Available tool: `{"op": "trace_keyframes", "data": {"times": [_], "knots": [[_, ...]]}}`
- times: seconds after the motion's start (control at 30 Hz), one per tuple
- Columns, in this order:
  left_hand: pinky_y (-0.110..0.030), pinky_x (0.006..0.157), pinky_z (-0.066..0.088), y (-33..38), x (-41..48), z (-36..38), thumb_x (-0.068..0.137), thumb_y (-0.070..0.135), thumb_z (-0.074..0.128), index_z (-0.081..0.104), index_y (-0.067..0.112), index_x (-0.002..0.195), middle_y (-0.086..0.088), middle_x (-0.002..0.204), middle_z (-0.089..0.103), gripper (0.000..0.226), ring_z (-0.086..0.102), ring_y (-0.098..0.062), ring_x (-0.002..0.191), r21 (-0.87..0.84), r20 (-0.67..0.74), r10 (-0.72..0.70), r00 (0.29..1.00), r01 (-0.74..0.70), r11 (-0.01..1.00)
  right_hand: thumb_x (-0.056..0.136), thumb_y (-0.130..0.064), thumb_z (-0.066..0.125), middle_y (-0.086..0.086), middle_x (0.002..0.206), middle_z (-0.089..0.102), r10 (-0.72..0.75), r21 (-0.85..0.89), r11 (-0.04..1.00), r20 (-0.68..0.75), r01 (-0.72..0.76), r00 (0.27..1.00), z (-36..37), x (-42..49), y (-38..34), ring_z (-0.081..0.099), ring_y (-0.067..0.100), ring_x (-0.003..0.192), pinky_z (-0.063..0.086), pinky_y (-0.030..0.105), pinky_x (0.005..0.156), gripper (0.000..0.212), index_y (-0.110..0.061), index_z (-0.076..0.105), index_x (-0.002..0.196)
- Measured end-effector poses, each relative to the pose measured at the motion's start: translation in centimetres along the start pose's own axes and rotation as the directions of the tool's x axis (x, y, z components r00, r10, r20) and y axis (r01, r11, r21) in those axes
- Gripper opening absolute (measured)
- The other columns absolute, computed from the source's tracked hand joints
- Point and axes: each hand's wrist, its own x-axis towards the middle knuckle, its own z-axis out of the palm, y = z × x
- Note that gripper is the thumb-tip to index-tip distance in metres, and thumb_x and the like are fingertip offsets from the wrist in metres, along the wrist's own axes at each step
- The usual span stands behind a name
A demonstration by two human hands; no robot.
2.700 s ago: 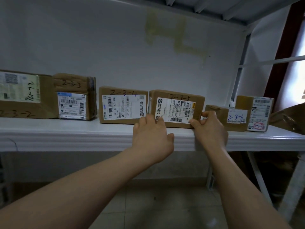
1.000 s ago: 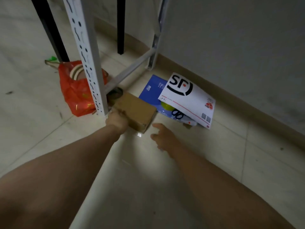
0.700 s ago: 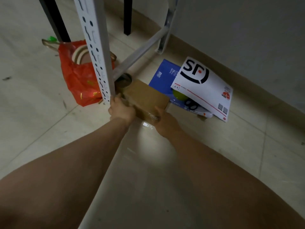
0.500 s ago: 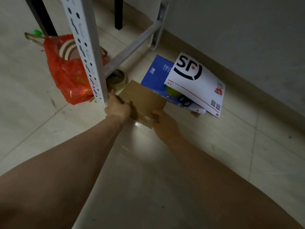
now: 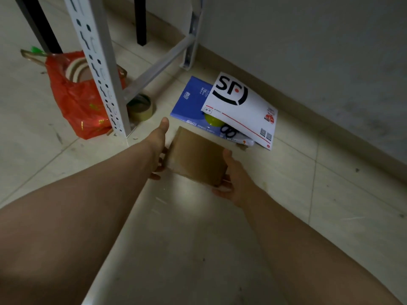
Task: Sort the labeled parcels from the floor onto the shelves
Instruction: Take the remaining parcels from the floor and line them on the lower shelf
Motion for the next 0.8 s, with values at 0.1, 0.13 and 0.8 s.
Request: {"op": "trace_keyframes", "data": {"times": [0.1,0.13,0.8], "knots": [[-0.047,0.085,0.053,0.3,-2.9,0.6,0.076,0.086,0.045,0.054,0.007,0.118,-0.018,0.120,0.058,0.090,0.059,-0.035,0.106,-0.054,0.063,-0.006,0.998,0.010,0.999,0.089,-0.066,0.057,0.006,0.131,0.052,-0.070,0.102,0.992,0.009,0.069,0.997,-1.3,-1.9,-1.0,0.059,0.031,0.112,0.057,0.053,0.087,0.053,-0.041,0.041,0.133],[-0.042,0.073,0.054,0.4,-4.1,0.9,0.075,0.084,0.051,0.053,0.008,0.116,-0.018,0.111,0.059,0.087,0.061,-0.033,0.096,-0.078,0.075,0.011,0.997,-0.005,0.997,0.090,-0.065,0.058,0.006,0.132,0.052,-0.087,0.135,0.987,0.015,0.084,0.996,-1.6,-2.7,-1.3,0.058,0.032,0.114,0.056,0.054,0.088,0.051,-0.042,0.041,0.132],[-0.053,0.113,0.036,4.4,-15.8,-0.9,0.062,-0.004,0.080,0.024,0.036,0.153,-0.006,0.141,0.057,0.114,0.055,-0.032,0.128,-0.171,0.683,0.523,0.510,-0.585,0.793,0.088,-0.059,0.062,0.009,0.118,0.074,-0.127,0.287,0.957,0.270,0.046,0.955,-8.7,-13.7,-6.7,0.073,0.032,0.099,0.058,0.046,0.086,0.052,-0.022,0.070,0.125]]}}
